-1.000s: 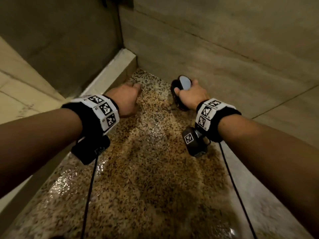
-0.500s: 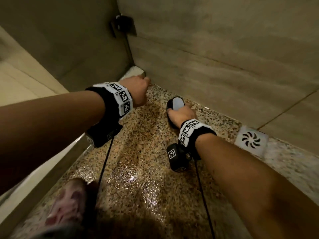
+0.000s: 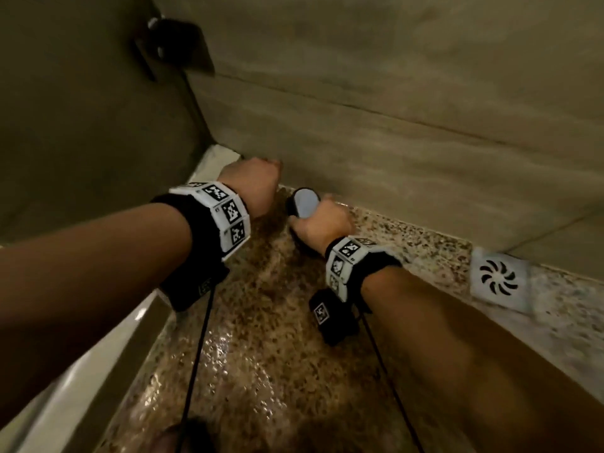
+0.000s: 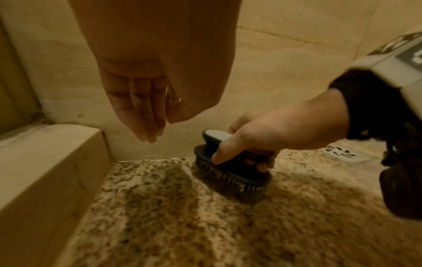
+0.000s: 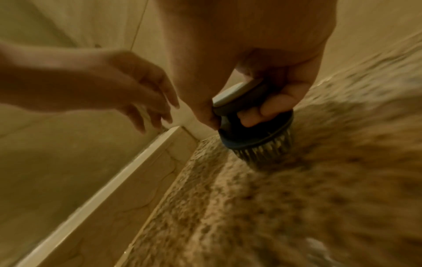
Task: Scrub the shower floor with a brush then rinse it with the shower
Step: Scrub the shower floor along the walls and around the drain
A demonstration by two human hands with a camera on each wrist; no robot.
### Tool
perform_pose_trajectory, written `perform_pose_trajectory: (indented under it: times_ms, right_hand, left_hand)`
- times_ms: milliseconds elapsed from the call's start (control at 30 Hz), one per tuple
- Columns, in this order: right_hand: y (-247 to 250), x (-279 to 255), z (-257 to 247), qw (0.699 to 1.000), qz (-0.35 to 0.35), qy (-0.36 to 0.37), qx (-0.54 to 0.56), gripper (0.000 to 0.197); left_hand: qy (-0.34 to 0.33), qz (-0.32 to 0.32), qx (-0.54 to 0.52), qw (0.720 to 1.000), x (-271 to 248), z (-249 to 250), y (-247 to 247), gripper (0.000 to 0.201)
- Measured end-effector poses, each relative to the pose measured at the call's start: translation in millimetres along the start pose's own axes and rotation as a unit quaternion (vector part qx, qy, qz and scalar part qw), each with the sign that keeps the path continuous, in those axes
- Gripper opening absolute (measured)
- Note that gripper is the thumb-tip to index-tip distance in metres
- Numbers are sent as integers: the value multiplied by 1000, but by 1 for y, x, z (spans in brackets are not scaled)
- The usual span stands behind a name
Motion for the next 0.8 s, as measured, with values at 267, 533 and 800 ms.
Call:
perform_pose_trajectory:
  times_ms: [267, 533, 800]
  right_hand:
    - [-56, 65, -93, 995, 27, -11, 99, 47]
    - [-8, 19, -3, 995, 41, -57, 69, 54]
    - [-16, 28, -19, 996, 67, -49, 41, 54]
  left_hand:
    - [54, 79, -128, 987, 9, -71, 6, 39]
    - [50, 80, -105, 990, 20, -72, 8, 24]
    - [34, 99, -96, 990, 19, -63, 35, 31]
Point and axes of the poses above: each hand's wrist, its own x-axis towards the middle knuckle, its own y-axis out of the back of the hand, z = x × y, the point moved 7 cm from there along x, towards the middle knuckle, and after that the axes turned 12 degrees about -z, right-handed, at the moved point
